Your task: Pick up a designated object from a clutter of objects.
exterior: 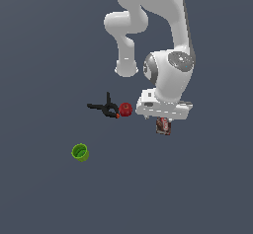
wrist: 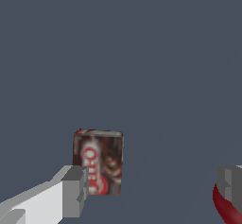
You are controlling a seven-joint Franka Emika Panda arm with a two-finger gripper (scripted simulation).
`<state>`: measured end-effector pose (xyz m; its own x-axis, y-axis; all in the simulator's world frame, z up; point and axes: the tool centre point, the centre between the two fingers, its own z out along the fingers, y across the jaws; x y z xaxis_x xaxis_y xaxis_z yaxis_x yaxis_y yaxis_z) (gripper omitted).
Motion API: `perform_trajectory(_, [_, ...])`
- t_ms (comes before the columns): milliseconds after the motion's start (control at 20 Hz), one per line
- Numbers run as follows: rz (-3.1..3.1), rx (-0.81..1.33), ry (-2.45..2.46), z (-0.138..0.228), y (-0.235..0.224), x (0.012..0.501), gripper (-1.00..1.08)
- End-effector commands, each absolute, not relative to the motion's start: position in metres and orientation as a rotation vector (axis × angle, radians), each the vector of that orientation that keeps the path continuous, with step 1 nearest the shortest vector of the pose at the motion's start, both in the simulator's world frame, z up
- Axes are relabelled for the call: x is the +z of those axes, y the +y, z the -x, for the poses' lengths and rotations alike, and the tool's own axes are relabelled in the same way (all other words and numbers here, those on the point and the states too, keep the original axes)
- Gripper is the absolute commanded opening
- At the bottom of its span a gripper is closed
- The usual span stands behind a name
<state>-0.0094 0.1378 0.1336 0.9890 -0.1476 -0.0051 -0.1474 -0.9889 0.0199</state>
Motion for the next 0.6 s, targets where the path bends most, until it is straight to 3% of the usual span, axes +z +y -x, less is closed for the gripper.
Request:
perform_trajectory(0, [-3.115, -0.004, -0.263, 0.017, 0.154, 0.115, 1.00])
perform_trajectory(550, [-3.122, 0.000, -0.339, 0.041, 0.192, 0.069, 1.00])
